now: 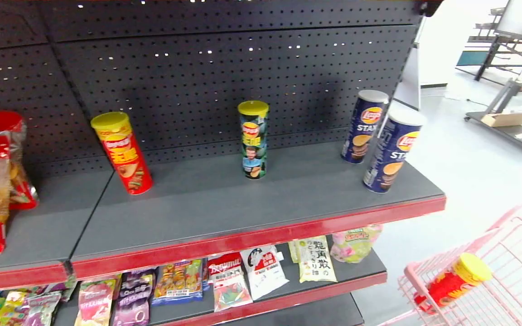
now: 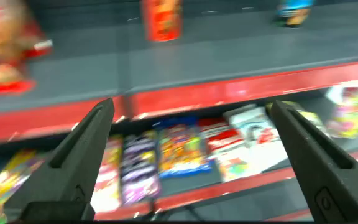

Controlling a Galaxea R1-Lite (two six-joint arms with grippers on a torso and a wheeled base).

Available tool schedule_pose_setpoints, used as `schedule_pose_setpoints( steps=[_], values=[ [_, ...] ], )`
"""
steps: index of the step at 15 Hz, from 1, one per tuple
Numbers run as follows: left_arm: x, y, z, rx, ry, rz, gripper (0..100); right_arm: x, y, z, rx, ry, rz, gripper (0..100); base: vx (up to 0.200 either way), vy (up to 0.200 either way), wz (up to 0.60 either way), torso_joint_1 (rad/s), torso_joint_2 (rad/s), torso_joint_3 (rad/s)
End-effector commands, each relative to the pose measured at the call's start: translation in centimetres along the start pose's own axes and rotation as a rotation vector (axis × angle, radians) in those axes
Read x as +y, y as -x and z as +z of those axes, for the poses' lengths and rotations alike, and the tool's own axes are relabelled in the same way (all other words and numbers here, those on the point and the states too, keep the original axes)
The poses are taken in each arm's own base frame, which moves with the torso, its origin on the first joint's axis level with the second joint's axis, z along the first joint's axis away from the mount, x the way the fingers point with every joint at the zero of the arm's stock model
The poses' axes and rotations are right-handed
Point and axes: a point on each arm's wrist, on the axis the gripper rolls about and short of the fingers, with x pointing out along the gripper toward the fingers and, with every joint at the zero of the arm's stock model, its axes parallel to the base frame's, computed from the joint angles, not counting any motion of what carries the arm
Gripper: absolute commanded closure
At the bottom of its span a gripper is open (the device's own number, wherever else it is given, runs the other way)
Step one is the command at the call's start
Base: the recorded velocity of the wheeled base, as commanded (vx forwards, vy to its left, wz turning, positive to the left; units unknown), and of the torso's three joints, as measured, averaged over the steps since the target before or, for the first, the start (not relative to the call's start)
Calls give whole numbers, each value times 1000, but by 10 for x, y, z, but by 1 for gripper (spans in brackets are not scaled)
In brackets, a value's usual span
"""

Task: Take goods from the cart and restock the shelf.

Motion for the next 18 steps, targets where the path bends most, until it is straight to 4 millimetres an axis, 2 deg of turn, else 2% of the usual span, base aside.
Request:
schedule_pose_setpoints(
  steps=[1,10,18],
  values=[
    [0,0,0,0,0,-1,0,0,0,0,-1,0,1,0,0,0,-600,17,2,2],
    [0,0,0,0,0,-1,0,0,0,0,-1,0,2,0,0,0,-600,4,3,2],
    [0,0,0,1,0,-1,0,0,0,0,-1,3,1,0,0,0,0,-10,15,11]
  ],
)
